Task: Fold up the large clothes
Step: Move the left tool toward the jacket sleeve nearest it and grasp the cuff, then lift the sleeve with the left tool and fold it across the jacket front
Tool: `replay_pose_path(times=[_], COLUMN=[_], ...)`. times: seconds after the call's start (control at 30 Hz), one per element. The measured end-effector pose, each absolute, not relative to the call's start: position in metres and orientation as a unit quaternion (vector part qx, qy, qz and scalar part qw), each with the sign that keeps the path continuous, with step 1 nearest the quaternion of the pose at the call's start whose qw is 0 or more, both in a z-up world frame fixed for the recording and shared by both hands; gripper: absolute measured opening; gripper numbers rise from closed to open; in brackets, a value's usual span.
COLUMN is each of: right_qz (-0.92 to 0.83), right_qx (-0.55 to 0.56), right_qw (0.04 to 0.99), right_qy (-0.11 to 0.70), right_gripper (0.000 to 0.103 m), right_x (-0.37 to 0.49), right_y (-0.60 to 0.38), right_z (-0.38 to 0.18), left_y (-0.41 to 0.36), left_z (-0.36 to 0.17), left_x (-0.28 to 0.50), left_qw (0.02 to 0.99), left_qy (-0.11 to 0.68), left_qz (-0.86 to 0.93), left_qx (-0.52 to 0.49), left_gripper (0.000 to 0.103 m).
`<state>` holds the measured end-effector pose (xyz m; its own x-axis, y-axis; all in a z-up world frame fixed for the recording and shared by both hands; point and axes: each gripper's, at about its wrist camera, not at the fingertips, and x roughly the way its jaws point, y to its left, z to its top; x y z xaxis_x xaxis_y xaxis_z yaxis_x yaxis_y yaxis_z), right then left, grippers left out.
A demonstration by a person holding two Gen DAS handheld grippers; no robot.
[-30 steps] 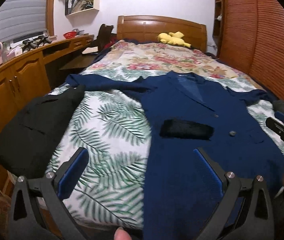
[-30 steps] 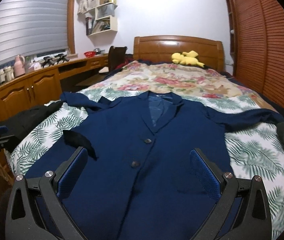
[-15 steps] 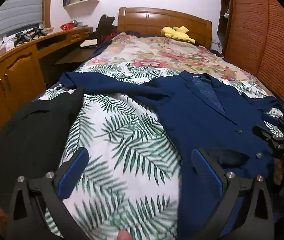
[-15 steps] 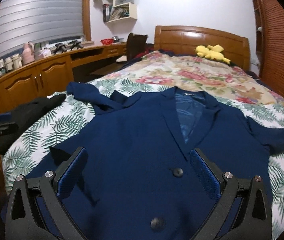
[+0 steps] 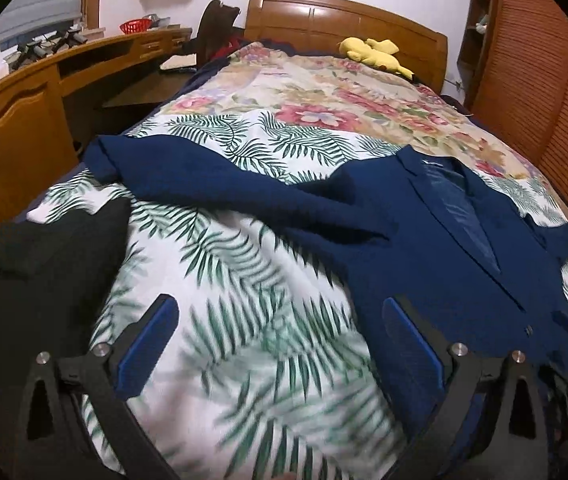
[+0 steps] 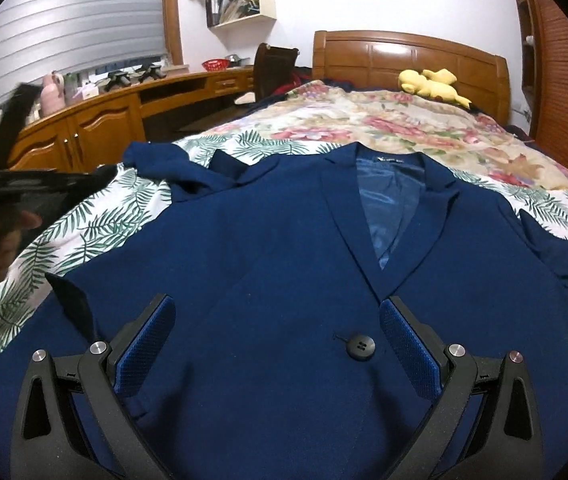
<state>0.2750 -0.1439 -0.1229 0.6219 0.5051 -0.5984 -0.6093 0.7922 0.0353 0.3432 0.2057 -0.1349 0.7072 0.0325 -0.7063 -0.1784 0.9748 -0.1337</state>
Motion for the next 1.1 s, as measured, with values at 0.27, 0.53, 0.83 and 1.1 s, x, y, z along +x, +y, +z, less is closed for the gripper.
replay_pose_path(times=[0.27, 0.53, 0.83, 1.1], right_qz=[0.306, 0.307, 0.307, 0.307], right_qx=[-0.088, -0.089, -0.084, -0.084], right_qw=[0.899, 0.896, 0.897, 0.897], right_qy=[0.301, 0.308, 0.307, 0.306], right_gripper=[0.103, 0.103, 0.103, 0.103], right_x=[0.273, 0.275, 0.275, 0.275], right_y=[-0.141, -0.138, -0.140, -0.140], right_z=[-0.123, -0.125, -0.125, -0.124], left_y=[0.246, 0.297, 0.308, 0.300], left_z=[-0.154, -0.176, -0.192, -0.188], left_x=[0.414, 0.452, 0.468, 0.477], left_qw=[0.909, 0.888, 0.862, 0.866], left_qy=[0.384, 0.389, 0.391, 0.398], left_qz=[0.074, 0.111, 0.109, 0.110], left_qx=[-0.143, -0.218, -0.305, -0.283], left_gripper=[0.096, 0.095, 0.083, 0.012])
